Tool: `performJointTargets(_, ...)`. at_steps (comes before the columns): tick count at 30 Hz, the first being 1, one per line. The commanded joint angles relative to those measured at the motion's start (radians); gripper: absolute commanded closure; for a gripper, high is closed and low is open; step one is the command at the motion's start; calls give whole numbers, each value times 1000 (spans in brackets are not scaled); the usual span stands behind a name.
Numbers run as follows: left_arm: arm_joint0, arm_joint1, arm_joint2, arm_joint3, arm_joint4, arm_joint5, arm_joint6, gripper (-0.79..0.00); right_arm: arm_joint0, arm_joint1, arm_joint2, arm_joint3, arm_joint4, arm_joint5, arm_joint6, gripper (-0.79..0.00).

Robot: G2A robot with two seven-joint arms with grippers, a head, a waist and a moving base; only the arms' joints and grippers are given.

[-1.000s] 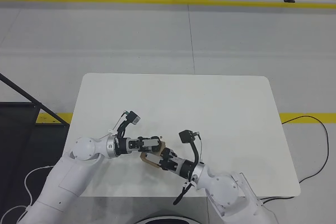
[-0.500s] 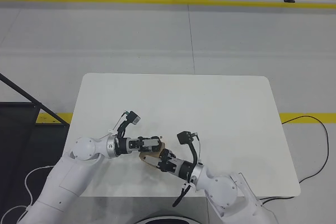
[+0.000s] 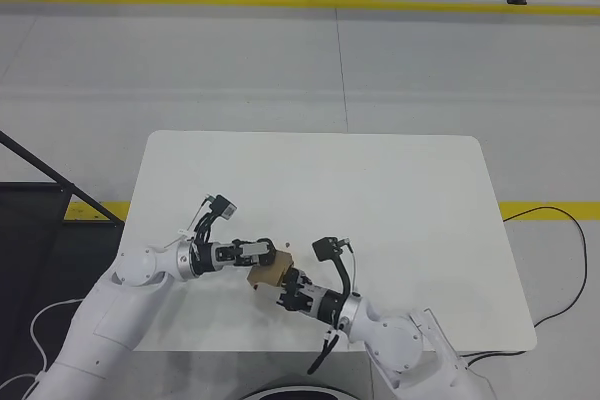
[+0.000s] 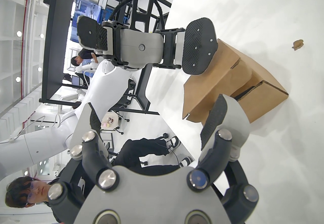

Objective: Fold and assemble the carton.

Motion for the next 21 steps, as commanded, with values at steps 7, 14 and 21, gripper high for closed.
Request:
performJointTargets(7, 1, -2, 9, -8, 5, 2, 2, -785, 9, 2, -15, -2, -19, -8, 8, -785)
performJointTargets(14, -6, -5, 25, -12, 16, 6, 2, -785, 17, 2, -31, 9, -35, -6, 9, -785)
performJointTargets(21, -6, -6, 32, -20, 22, 3, 1, -785, 21, 2, -35, 11, -39, -2, 0, -785)
